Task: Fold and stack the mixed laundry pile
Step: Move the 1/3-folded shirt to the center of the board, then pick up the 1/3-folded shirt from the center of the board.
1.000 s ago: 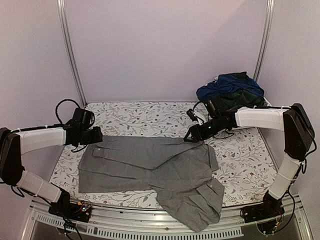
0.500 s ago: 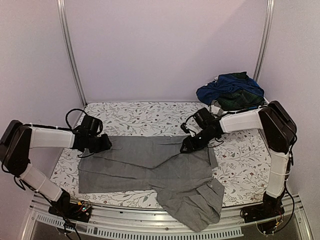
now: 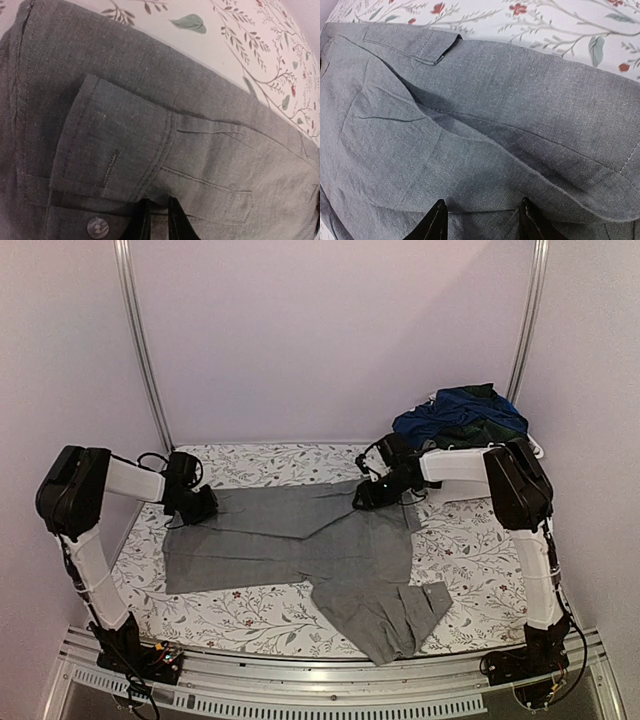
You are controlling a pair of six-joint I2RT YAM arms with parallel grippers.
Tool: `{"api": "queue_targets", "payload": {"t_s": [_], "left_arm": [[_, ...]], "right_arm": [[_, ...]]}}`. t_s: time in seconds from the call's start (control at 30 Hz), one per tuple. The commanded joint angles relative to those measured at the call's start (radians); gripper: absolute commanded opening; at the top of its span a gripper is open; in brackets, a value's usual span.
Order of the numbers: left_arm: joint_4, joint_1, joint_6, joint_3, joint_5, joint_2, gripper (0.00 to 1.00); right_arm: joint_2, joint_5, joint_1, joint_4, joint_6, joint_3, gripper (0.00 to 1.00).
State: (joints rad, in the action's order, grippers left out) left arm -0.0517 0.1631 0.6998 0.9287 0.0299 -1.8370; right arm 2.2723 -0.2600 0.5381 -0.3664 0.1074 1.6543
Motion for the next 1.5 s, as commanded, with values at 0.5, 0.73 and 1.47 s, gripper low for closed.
{"api": "queue_targets", "payload": {"t_s": [0.5,0.73,1.47], "left_arm": [[0.065,0.122,-0.341,0.095,0.239,0.223,0.69],[0.030,0.329,-0.414,0.076,0.260,0.246,0.71],[-0.002,0.374,-0.379,0.050,0.100,0.324,0.73]], "right_arm": [[-0.334,-0.134,-0.044,-0.026,-0.025,-0.200,0.74],[-0.737,0.010,-0.098,-0.074,0.133,-0.679,0.76],[-0.610,0.248,0.193,-0.103,0.390,-0.922,0.54]]}}
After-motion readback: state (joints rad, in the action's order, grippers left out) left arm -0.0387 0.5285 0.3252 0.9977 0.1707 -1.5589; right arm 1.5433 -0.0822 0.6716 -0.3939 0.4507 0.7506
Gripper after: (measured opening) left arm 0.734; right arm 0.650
